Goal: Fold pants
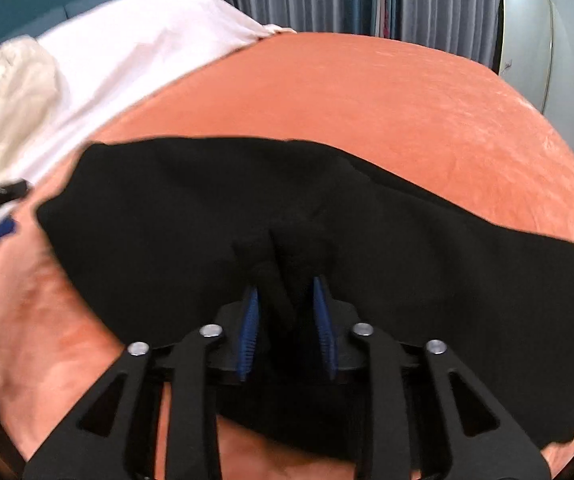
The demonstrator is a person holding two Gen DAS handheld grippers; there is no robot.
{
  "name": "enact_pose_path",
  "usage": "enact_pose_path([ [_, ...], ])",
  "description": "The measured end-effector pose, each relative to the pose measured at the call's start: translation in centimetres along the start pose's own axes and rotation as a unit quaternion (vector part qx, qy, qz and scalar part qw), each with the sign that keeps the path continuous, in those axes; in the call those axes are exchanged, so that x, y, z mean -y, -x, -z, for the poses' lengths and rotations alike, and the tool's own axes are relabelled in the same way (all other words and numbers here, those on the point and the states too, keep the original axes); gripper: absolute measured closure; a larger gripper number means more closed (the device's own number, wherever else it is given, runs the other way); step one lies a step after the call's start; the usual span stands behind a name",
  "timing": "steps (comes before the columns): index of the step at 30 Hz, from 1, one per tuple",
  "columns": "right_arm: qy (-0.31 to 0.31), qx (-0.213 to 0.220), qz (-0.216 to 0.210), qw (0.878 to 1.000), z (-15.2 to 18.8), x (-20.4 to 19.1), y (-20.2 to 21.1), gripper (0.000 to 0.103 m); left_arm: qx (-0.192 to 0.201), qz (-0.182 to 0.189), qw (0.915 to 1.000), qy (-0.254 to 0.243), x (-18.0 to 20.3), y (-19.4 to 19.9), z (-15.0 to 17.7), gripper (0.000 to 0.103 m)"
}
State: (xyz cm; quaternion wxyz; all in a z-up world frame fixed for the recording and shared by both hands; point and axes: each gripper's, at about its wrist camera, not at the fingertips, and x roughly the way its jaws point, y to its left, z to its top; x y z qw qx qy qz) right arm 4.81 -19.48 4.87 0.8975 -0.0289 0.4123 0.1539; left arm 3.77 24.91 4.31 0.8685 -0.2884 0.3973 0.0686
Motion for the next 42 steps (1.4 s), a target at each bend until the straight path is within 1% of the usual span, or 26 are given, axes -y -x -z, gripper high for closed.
enact_pose_path([
  [1, -0.01, 0.016, -0.017, 1.0, 0.6, -0.1, 1.4, 0.056, -0.012, 0.007, 0.9994, 0.033, -1.4, -0.3, -0.4, 0.017],
  [2, -0.015, 0.027, -0.027, 0.999, 1.2, -0.2, 2.2, 0.042, -0.019, 0.013, 0.9978, 0.062, -2.5, -0.5, -0.5, 0.017],
  [4, -0.022, 0.051, -0.044, 0.998, 2.6, -0.4, 4.1, 0.04, -0.031, 0.023, 0.9897, 0.138, -5.7, -1.0, -1.0, 0.017],
  [6, -0.025, 0.053, -0.04, 0.997, 3.8, -0.5, 4.9, 0.04, -0.034, 0.02, 0.9834, 0.177, -7.6, -1.3, -1.2, 0.017],
  [9, -0.04, 0.048, -0.021, 0.998, 6.1, 0.4, 5.1, 0.04, -0.035, 0.011, 0.9823, 0.184, -7.9, -1.7, -1.5, 0.017],
  [11, -0.055, 0.04, -0.008, 0.998, 7.2, 1.4, 4.7, 0.04, -0.047, 0.03, 0.9793, 0.195, -7.6, -3.0, -1.6, 0.017],
  [13, -0.089, 0.035, -0.021, 0.995, 8.2, 2.7, 4.2, 0.04, -0.053, 0.039, 0.9766, 0.205, -7.2, -4.2, -1.7, 0.016],
  [15, -0.104, 0.045, -0.032, 0.993, 8.6, 3.2, 4.4, 0.04, -0.039, 0.036, 0.9766, 0.208, -7.0, -4.5, -1.8, 0.013],
  [18, -0.113, 0.046, -0.035, 0.992, 8.6, 3.2, 4.0, 0.039, -0.027, 0.031, 0.9803, 0.193, -6.2, -5.0, -1.7, 0.014],
  [19, -0.112, 0.045, -0.035, 0.992, 8.6, 3.2, 3.7, 0.039, -0.027, 0.038, 0.9811, 0.188, -5.8, -5.2, -1.7, 0.015],
  [20, -0.112, 0.046, -0.038, 0.992, 8.8, 3.2, 3.8, 0.037, -0.029, 0.052, 0.9814, 0.183, -5.6, -5.5, -1.7, 0.019],
  [21, -0.111, 0.047, -0.043, 0.992, 8.8, 3.2, 3.8, 0.033, -0.033, 0.069, 0.981, 0.178, -5.4, -5.8, -1.8, 0.037],
  [22, -0.112, 0.048, -0.048, 0.991, 8.8, 3.2, 3.7, 0.033, -0.039, 0.09, 0.9782, 0.183, -5.4, -6.3, -1.8, 0.06],
  [23, -0.112, 0.048, -0.05, 0.991, 8.9, 3.3, 3.7, 0.032, -0.045, 0.101, 0.9758, 0.189, -5.7, -6.8, -1.9, 0.072],
  [24, -0.112, 0.048, -0.051, 0.991, 9.0, 3.4, 3.7, 0.03, -0.057, 0.121, 0.9704, 0.201, -6.1, -7.5, -1.8, 0.088],
  [25, -0.111, 0.05, -0.056, 0.991, 9.0, 3.4, 3.6, 0.029, -0.062, 0.133, 0.9669, 0.209, -6.3, -7.9, -1.8, 0.088],
  [27, -0.113, 0.052, -0.063, 0.99, 9.0, 3.4, 3.6, 0.027, -0.052, 0.131, 0.9681, 0.207, -6.1, -7.6, -1.9, 0.09],
  [29, -0.12, 0.055, -0.079, 0.988, 9.4, 4.3, 3.6, 0.025, -0.018, 0.111, 0.9826, 0.148, -3.5, -5.6, -2.4, 0.09],
  [31, -0.135, 0.062, -0.101, 0.984, 9.6, 4.7, 3.4, 0.024, 0.023, 0.103, 0.992, 0.069, 0.9, -2.6, -2.7, 0.09],
  [32, -0.145, 0.065, -0.114, 0.981, 9.8, 5.1, 3.3, 0.024, 0.034, 0.104, 0.9933, 0.037, 3.1, -1.3, -2.7, 0.09],
  [34, -0.16, 0.071, -0.132, 0.976, 9.9, 5.7, 3.3, 0.024, 0.053, 0.116, 0.9909, -0.044, 9.3, 1.5, -2.4, 0.09],
  [36, -0.164, 0.074, -0.137, 0.974, 10.0, 5.9, 3.3, 0.024, 0.062, 0.124, 0.9836, -0.115, 15.1, 3.3, -1.4, 0.09],
  [37, -0.165, 0.076, -0.138, 0.974, 10.0, 5.9, 3.5, 0.024, 0.065, 0.128, 0.9764, -0.161, 18.7, 4.2, -0.3, 0.09],
  [39, -0.179, 0.087, -0.138, 0.97, 10.2, 6.3, 4.2, 0.024, 0.062, 0.134, 0.9621, -0.229, 24.0, 5.3, 2.3, 0.09],
  [41, -0.209, 0.11, -0.134, 0.962, 11.1, 7.4, 5.5, 0.024, 0.043, 0.145, 0.9428, -0.297, 29.3, 5.5, 6.4, 0.09],
  [42, -0.229, 0.124, -0.136, 0.956, 11.8, 8.1, 6.3, 0.023, 0.032, 0.148, 0.9361, -0.317, 30.8, 5.2, 8.0, 0.088],
])
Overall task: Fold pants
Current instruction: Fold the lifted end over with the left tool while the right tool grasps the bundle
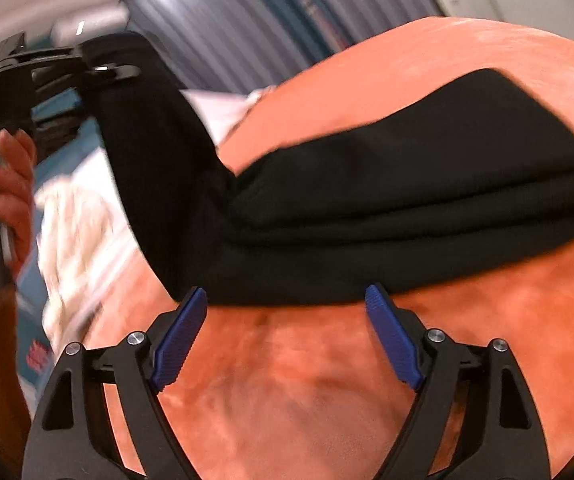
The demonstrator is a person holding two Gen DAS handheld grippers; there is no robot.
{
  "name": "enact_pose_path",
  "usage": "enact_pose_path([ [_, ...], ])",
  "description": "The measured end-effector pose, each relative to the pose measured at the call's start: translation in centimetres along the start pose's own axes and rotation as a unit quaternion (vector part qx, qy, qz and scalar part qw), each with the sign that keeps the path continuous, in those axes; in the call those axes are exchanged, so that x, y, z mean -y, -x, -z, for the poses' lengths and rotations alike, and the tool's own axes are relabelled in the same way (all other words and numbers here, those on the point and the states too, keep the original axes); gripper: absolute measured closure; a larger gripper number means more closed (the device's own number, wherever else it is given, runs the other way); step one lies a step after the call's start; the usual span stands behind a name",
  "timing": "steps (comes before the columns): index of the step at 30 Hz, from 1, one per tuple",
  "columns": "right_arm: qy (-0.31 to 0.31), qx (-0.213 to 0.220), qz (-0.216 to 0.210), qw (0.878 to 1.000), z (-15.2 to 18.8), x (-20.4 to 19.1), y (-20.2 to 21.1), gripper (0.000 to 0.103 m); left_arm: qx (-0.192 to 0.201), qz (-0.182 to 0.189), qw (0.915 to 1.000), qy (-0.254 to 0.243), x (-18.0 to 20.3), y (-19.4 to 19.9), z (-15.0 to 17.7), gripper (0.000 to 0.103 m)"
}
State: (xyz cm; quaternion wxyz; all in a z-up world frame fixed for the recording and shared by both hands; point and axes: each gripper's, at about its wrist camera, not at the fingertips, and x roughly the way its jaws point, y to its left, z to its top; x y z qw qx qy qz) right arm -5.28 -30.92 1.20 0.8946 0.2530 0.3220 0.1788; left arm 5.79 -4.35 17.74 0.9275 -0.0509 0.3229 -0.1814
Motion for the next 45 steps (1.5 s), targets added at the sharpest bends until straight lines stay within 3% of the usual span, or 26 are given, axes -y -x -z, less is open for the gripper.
enact_pose_path([
  [2, -0.045, 0.027, -0.003, 0.999, 0.7, 2.2, 2.9, 0.023, -0.045, 0.022, 0.9981, -0.037, 4.6, -2.7, 2.0, 0.084],
  [5, -0.08, 0.047, 0.005, 0.996, 1.0, 4.8, 6.3, 0.023, -0.135, 0.041, 0.9874, -0.071, 9.0, -7.6, 6.5, 0.08],
  [7, -0.072, 0.06, 0.048, 0.994, 0.9, 6.4, 9.0, 0.022, -0.178, 0.028, 0.9796, -0.088, 10.5, -9.8, 9.8, 0.08],
  [9, -0.066, 0.06, 0.081, 0.993, 0.9, 7.7, 10.4, 0.022, -0.16, 0.005, 0.9818, -0.102, 11.0, -9.5, 11.4, 0.08],
  [11, -0.077, 0.068, 0.082, 0.991, 0.8, 9.2, 12.2, 0.022, -0.128, 0.002, 0.9846, -0.119, 11.1, -8.0, 11.9, 0.072],
  [12, -0.082, 0.074, 0.085, 0.99, 0.6, 9.7, 12.9, 0.021, -0.121, 0.005, 0.986, -0.115, 10.7, -7.4, 11.7, 0.065],
  [13, -0.087, 0.076, 0.089, 0.989, 0.2, 10.1, 13.3, 0.021, -0.117, 0.007, 0.9873, -0.108, 10.6, -7.4, 11.2, 0.041],
  [15, -0.107, 0.076, 0.079, 0.988, -0.7, 11.0, 13.4, 0.021, -0.076, 0.025, 0.9929, -0.088, 9.8, -5.9, 9.9, 0.008],
  [17, -0.137, 0.085, 0.055, 0.985, -1.8, 11.8, 14.0, 0.02, -0.042, 0.026, 0.9951, -0.086, 9.1, -4.9, 8.5, 0.008],
  [19, -0.149, 0.088, 0.042, 0.984, -3.5, 11.7, 13.6, 0.02, -0.036, 0.038, 0.9929, -0.107, 9.2, -3.6, 7.6, 0.008],
  [22, -0.12, 0.077, 0.041, 0.989, -6.1, 9.4, 12.1, 0.02, -0.013, 0.053, 0.9933, -0.102, 7.4, -1.3, 6.5, 0.008],
  [24, -0.086, 0.04, 0.045, 0.994, -7.7, 7.6, 10.5, 0.02, 0.001, 0.033, 0.9947, -0.097, 5.0, -0.1, 6.3, 0.008],
  [27, -0.03, -0.021, 0.061, 0.997, -9.5, 5.1, 6.7, 0.022, 0.02, -0.043, 0.9945, -0.093, 0.0, -0.1, 6.5, 0.008],
  [29, 0.005, -0.044, 0.099, 0.994, -10.0, 4.0, 4.1, 0.022, 0.012, -0.07, 0.9953, -0.066, -2.9, 0.0, 7.2, 0.008],
  [32, 0.008, -0.076, 0.135, 0.988, -9.8, 4.4, 0.7, 0.022, -0.005, -0.067, 0.9977, 0.012, -8.2, -0.9, 8.2, 0.008],
  [34, -0.005, -0.09, 0.142, 0.986, -9.3, 5.0, -0.7, 0.032, -0.003, -0.054, 0.997, 0.056, -11.1, -1.0, 8.9, 0.008],
  [35, -0.004, -0.096, 0.148, 0.984, -9.0, 5.0, -1.2, 0.036, -0.001, -0.055, 0.9962, 0.068, -12.3, -0.9, 9.3, 0.008],
  [39, 0.008, -0.086, 0.176, 0.981, -8.6, 4.2, -1.5, 0.036, 0.007, -0.062, 0.9951, 0.076, -13.8, -0.1, 9.1, 0.008],
  [40, -0.002, -0.079, 0.175, 0.981, -8.6, 4.5, -1.8, 0.04, 0.01, -0.064, 0.9951, 0.074, -13.5, -0.2, 9.0, 0.008],
  [44, -0.014, -0.074, 0.161, 0.984, -9.1, 4.0, -2.3, 0.082, -0.002, -0.063, 0.9944, 0.084, -13.8, -1.1, 9.5, 0.008],
  [45, -0.015, -0.075, 0.157, 0.985, -9.3, 3.6, -2.2, 0.085, -0.007, -0.063, 0.9938, 0.091, -14.0, -1.2, 9.5, 0.008],
])
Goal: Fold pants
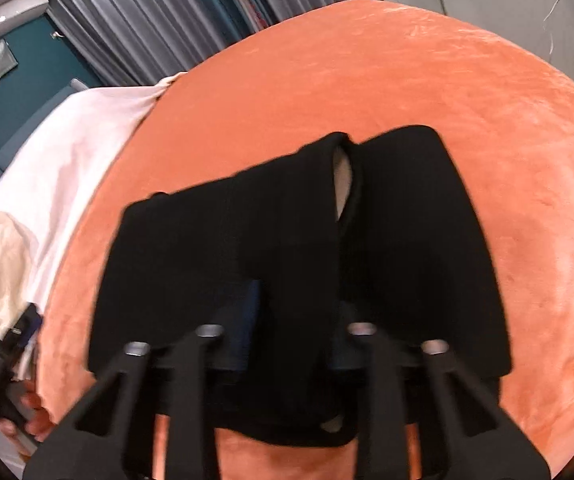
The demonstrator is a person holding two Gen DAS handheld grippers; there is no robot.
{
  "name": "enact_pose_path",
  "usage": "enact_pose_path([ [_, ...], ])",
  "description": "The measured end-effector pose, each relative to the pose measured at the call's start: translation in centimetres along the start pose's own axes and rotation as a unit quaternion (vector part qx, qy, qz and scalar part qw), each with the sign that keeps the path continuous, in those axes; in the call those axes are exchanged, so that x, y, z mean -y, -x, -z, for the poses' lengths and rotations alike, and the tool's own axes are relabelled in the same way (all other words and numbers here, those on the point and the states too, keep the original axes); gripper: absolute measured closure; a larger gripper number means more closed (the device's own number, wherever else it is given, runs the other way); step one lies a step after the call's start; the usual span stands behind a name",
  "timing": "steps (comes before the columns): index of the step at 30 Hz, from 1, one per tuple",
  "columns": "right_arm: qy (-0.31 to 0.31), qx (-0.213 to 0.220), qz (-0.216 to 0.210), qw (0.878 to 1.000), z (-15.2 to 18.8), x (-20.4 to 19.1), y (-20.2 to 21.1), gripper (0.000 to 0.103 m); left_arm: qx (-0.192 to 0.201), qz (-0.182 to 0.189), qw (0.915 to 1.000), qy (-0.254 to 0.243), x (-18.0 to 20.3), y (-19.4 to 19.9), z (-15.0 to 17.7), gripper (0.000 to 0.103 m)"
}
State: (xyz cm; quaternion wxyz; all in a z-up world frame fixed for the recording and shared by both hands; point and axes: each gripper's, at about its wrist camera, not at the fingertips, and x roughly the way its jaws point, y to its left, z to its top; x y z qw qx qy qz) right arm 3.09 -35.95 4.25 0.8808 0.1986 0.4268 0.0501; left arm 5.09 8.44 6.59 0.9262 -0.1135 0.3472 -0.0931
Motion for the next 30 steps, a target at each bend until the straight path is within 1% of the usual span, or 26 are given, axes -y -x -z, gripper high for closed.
enact_pose_path([
  [2, 0.019, 0.007, 0.004, 1.0, -1.1, -1.8, 1.0, 0.087, -0.001, -0.003, 0.9999, 0.01, -0.5, -0.4, 0.0, 0.008],
  [3, 0.031, 0.011, 0.004, 0.999, -1.6, -2.6, 1.7, 0.087, 0.001, -0.01, 0.9999, 0.011, -1.0, 0.2, 0.1, 0.008],
  [4, 0.046, 0.022, 0.0, 0.999, -2.5, -3.5, 2.9, 0.088, 0.004, -0.017, 0.9998, 0.012, -1.2, 0.3, 0.1, 0.008],
  [7, 0.065, 0.064, -0.004, 0.996, -4.7, -4.5, 6.9, 0.088, 0.006, -0.03, 0.9993, 0.02, -1.9, 0.2, 0.1, 0.008],
  [9, 0.07, 0.083, 0.01, 0.994, -5.0, -3.6, 8.9, 0.088, 0.003, -0.029, 0.9992, 0.029, -2.3, 0.0, 0.1, 0.008],
  [10, 0.063, 0.085, 0.027, 0.994, -4.8, -2.1, 9.1, 0.088, 0.0, -0.028, 0.9991, 0.032, -2.4, -0.1, 0.1, 0.008],
  [11, 0.057, 0.076, 0.039, 0.995, -4.5, -0.7, 8.6, 0.087, -0.002, -0.026, 0.9991, 0.033, -2.4, -0.2, 0.1, 0.008],
  [12, 0.044, 0.057, 0.05, 0.996, -4.1, 1.0, 7.3, 0.087, -0.003, -0.024, 0.9992, 0.032, -2.3, -0.3, 0.1, 0.008],
  [13, 0.026, 0.021, 0.06, 0.998, -3.3, 3.0, 4.7, 0.087, -0.005, -0.023, 0.9993, 0.029, -2.1, -0.4, 0.2, 0.008],
  [14, 0.02, -0.003, 0.07, 0.997, -2.4, 4.2, 3.0, 0.086, -0.006, -0.023, 0.9994, 0.023, -1.8, -0.6, 0.3, 0.008],
  [15, 0.015, 0.002, 0.066, 0.998, -1.4, 5.1, 2.2, 0.084, -0.007, -0.023, 0.9996, 0.016, -1.5, -0.7, 0.5, 0.008],
  [16, 0.014, 0.017, 0.054, 0.998, -1.2, 5.2, 2.8, 0.083, -0.01, -0.025, 0.9996, 0.005, -1.1, -0.9, 0.7, 0.008],
  [18, 0.002, 0.033, 0.035, 0.999, -1.2, 5.0, 4.0, 0.082, -0.013, -0.029, 0.9994, -0.009, -0.6, -1.2, 1.1, 0.008],
  [19, -0.005, 0.048, 0.033, 0.998, -1.3, 5.0, 5.1, 0.082, -0.015, -0.029, 0.9994, -0.014, -0.4, -1.3, 1.2, 0.008],
  [20, -0.005, 0.064, 0.043, 0.997, -1.3, 4.8, 6.2, 0.082, -0.017, -0.026, 0.9994, -0.016, -0.2, -1.4, 1.3, 0.008],
  [22, 0.004, 0.102, 0.064, 0.993, -1.0, 3.8, 8.2, 0.082, -0.019, -0.019, 0.9995, -0.017, 0.1, -1.6, 1.4, 0.008],
  [25, 0.04, 0.125, 0.043, 0.99, -0.6, 0.4, 10.1, 0.082, -0.019, -0.021, 0.9993, -0.025, 0.6, -1.6, 1.5, 0.008],
  [27, 0.054, 0.111, -0.002, 0.992, -0.5, -2.0, 9.8, 0.082, -0.017, -0.028, 0.999, -0.032, 0.8, -1.5, 1.7, 0.008],
  [28, 0.067, 0.09, -0.032, 0.993, 0.1, -4.0, 8.7, 0.083, -0.014, -0.033, 0.9988, -0.033, 0.8, -1.3, 1.7, 0.008],
  [29, 0.08, 0.075, -0.045, 0.993, 0.2, -5.5, 7.4, 0.083, -0.011, -0.039, 0.9986, -0.033, 0.8, -1.2, 1.7, 0.008],
  [30, 0.107, 0.059, -0.051, 0.991, 1.1, -8.1, 5.9, 0.084, -0.007, -0.049, 0.9981, -0.036, 0.7, -0.9, 1.6, 0.008],
])
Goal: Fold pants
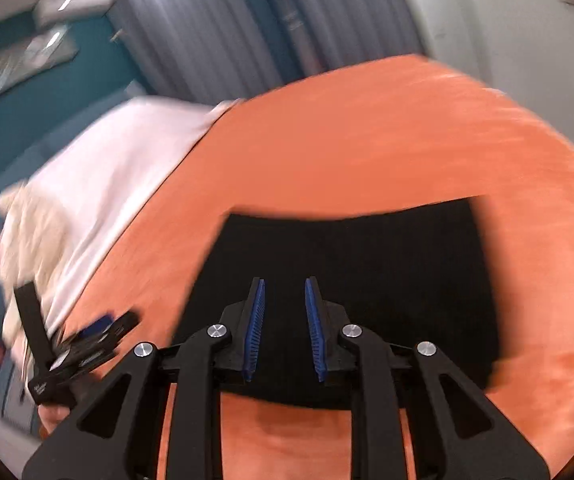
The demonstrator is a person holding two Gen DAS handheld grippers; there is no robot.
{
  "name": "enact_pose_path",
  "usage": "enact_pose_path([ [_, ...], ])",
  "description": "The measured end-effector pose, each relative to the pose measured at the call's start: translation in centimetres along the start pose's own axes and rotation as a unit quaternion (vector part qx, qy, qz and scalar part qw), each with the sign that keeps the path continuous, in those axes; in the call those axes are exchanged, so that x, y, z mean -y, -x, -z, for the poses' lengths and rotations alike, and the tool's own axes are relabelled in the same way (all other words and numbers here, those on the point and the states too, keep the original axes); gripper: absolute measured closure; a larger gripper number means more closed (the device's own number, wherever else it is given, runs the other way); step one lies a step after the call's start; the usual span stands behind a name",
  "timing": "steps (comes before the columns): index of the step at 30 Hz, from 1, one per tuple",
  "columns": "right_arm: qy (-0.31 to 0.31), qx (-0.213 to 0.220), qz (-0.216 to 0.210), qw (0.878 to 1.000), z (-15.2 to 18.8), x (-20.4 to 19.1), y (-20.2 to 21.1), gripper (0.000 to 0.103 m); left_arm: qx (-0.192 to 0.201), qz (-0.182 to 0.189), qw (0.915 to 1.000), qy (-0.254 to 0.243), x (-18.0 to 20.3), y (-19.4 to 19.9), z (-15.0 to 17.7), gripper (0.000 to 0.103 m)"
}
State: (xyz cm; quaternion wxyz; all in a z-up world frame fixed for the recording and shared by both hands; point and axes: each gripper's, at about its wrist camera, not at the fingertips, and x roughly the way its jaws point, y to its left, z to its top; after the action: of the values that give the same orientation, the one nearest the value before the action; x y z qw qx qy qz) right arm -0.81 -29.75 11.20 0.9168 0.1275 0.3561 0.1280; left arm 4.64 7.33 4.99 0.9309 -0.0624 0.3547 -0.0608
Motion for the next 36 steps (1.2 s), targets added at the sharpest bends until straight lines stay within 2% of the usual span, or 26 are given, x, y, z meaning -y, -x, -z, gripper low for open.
enact_pose_path([
  [4, 0.071, -0.029, -0.016, 0.997, 1.7, -5.6, -4.4, 0.084, 0.009, -0.037, 0.9993, -0.005, -1.0, 0.4, -0.3, 0.008],
  [8, 0.082, -0.102, 0.01, 0.991, 4.4, -6.5, -10.6, 0.084, 0.004, -0.029, 0.9995, 0.009, -1.7, 0.3, -0.7, 0.008],
  [12, 0.097, -0.09, 0.015, 0.991, 5.0, -7.4, -9.9, 0.084, 0.007, -0.036, 0.9993, 0.003, -1.6, 0.5, -0.8, 0.008],
  [15, 0.067, -0.075, -0.005, 0.995, 3.9, -6.6, -8.0, 0.084, 0.01, -0.035, 0.9993, 0.003, -1.4, 0.7, -0.7, 0.008],
  [16, 0.067, -0.076, 0.001, 0.995, 3.9, -6.3, -7.8, 0.084, 0.009, -0.034, 0.9994, 0.003, -1.3, 0.8, -0.6, 0.008],
  [19, 0.065, -0.115, 0.015, 0.991, 4.7, -6.3, -9.9, 0.085, 0.008, -0.036, 0.9993, -0.003, -1.1, 0.7, -0.5, 0.008],
  [21, 0.06, -0.105, 0.012, 0.993, 4.4, -6.2, -9.6, 0.084, 0.007, -0.038, 0.9992, -0.008, -0.9, 0.6, -0.4, 0.008],
  [25, 0.024, -0.087, -0.008, 0.996, 3.8, -5.5, -7.7, 0.084, 0.003, -0.044, 0.9988, -0.02, -0.5, 0.2, -0.1, 0.008],
  [29, 0.006, -0.041, 0.01, 0.999, 3.5, -3.1, -3.1, 0.084, -0.017, -0.032, 0.9988, -0.032, 0.3, -0.6, 0.4, 0.008],
  [32, -0.002, -0.008, 0.071, 0.997, 4.2, 0.9, 1.9, 0.083, -0.031, -0.016, 0.9974, -0.063, 1.8, -0.7, 1.3, 0.008],
  [34, -0.009, 0.002, 0.124, 0.992, 5.3, 4.4, 4.9, 0.082, -0.037, -0.011, 0.9928, -0.114, 3.7, -0.3, 2.4, 0.008],
  [36, -0.026, -0.008, 0.177, 0.984, 7.0, 8.0, 7.3, 0.08, -0.046, -0.019, 0.9854, -0.163, 5.4, -0.4, 3.5, 0.008],
])
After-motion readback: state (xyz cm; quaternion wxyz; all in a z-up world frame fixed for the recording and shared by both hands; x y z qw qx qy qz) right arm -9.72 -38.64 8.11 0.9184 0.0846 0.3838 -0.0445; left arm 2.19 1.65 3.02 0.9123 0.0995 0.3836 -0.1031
